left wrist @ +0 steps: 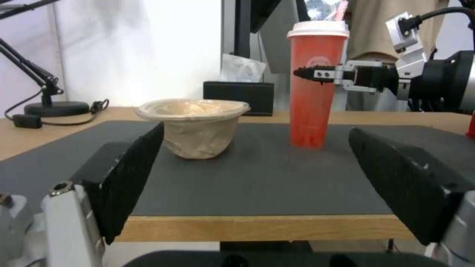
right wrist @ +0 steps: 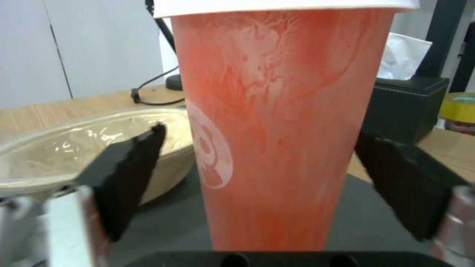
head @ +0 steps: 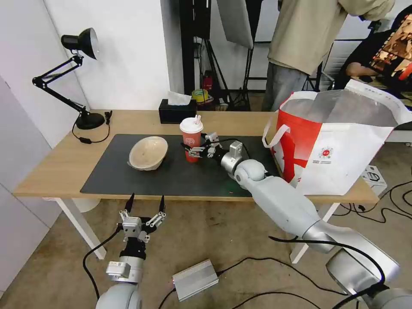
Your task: Pick up the trash from the table and place it into the takeout bag.
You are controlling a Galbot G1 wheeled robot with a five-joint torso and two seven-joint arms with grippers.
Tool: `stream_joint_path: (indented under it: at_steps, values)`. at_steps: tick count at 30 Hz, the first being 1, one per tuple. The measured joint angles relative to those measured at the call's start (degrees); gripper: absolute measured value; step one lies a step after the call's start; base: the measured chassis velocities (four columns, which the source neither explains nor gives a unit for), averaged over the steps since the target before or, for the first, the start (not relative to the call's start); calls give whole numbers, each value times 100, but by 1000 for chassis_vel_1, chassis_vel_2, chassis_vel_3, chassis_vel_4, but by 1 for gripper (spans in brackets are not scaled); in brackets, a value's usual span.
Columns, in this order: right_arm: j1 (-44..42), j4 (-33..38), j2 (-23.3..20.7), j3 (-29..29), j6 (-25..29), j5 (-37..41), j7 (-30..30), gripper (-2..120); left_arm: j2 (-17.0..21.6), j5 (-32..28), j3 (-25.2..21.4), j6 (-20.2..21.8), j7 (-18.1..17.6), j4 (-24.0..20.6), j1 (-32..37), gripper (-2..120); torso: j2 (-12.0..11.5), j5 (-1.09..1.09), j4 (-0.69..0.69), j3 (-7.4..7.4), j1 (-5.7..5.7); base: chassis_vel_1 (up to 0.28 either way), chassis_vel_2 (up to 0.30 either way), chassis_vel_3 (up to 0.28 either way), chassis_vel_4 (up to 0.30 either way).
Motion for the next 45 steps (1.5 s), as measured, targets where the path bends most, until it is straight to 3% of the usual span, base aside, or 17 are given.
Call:
stream_joint_path:
  at_steps: [8,24,28,45]
  values:
    - [1,-33,19,-3,9,-23,2,57,2,0,7,-3,1,4,0,100,1,0,0,0,0,0,0,0,0]
    - [46,-57,40,-13,9,-12,3,10,1,5,43,-4,3,5,-7,100,1,0,0,0,0,0,0,0,0]
    - [46,-80,51,-13,16,-10,-2,4,-11,11,44,-4,5,5,-5,100,1,0,0,0,0,0,0,0,0]
    - [30,-6,34,9,44,-6,-9,4,-27,14,29,-5,6,4,-9,100,1,0,0,0,0,0,0,0,0]
